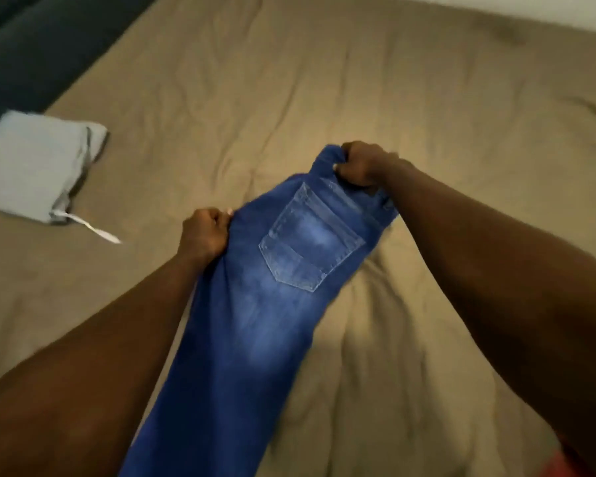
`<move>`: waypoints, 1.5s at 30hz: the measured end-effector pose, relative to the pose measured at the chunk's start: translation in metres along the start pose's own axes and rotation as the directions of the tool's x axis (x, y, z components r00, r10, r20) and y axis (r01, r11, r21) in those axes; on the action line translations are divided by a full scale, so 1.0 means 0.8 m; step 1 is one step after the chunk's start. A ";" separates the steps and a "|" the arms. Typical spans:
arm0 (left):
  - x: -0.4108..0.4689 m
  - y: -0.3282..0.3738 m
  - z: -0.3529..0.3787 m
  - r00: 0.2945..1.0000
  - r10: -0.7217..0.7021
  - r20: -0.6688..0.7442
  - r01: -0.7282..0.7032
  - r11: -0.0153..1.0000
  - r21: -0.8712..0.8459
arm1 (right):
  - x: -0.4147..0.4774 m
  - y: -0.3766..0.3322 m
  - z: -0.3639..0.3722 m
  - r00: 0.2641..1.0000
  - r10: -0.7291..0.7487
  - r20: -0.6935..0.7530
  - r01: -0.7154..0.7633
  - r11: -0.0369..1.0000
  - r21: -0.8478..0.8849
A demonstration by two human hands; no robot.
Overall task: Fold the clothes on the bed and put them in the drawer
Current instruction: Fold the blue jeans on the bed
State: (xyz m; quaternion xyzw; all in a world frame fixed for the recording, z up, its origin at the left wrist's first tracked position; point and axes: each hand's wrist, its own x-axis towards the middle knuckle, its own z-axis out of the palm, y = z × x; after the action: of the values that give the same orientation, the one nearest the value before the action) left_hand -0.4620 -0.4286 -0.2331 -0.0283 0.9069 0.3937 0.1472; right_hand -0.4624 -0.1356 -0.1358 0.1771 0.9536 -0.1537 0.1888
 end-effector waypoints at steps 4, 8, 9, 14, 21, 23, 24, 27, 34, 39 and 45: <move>0.048 -0.069 0.045 0.995 -0.037 -0.095 0.044 0.996 0.080 | 0.066 0.006 0.107 0.968 -0.029 -0.249 -0.003 0.992 -0.127; 0.015 -0.089 0.041 0.981 -0.075 -0.181 0.065 0.996 -0.065 | -0.020 -0.020 0.220 0.813 0.142 -0.565 0.052 0.948 0.313; -0.005 -0.089 0.034 0.981 -0.038 -0.191 0.025 0.997 -0.071 | -0.060 -0.026 0.248 0.776 0.249 -0.579 0.040 0.897 0.440; -0.160 -0.160 -0.018 0.999 -0.031 -0.020 0.035 0.980 0.195 | -0.290 -0.076 0.377 0.779 0.602 -0.178 -0.224 0.531 0.818; -0.362 -0.290 -0.088 0.947 -0.170 0.274 0.077 0.944 0.321 | -0.511 -0.162 0.467 0.808 0.445 0.385 -0.553 0.349 0.757; -0.383 -0.309 -0.102 0.960 -0.118 0.256 0.032 0.948 0.317 | -0.534 -0.178 0.476 0.805 0.464 0.370 -0.523 0.261 0.811; -0.388 -0.313 -0.105 0.965 -0.104 0.243 0.022 0.948 0.317 | -0.539 -0.181 0.477 0.803 0.442 0.399 -0.515 0.180 0.838; -0.410 -0.338 -0.124 0.952 -0.107 0.286 0.003 0.940 0.342 | -0.566 -0.200 0.481 0.823 0.392 0.411 -0.488 0.117 0.865; -0.412 -0.350 -0.150 0.874 -0.058 0.483 -0.080 0.962 0.261 | -0.572 -0.210 0.471 0.783 0.286 0.552 -0.564 -0.047 0.824; -0.400 -0.352 -0.181 0.702 -0.174 0.691 0.234 0.972 0.007 | -0.592 -0.219 0.481 0.841 0.367 0.398 -0.428 0.002 0.904; -0.444 -0.356 -0.201 0.790 -0.016 0.613 0.277 0.901 -0.334 | -0.640 -0.229 0.490 0.900 0.412 0.144 -0.108 -0.109 0.988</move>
State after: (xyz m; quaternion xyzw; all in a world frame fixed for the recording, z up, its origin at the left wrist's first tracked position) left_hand -0.1144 -0.7638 -0.2278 -0.0048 0.7069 0.5489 0.4460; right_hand 0.0286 -0.5834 -0.2277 0.4568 0.5031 -0.7300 -0.0734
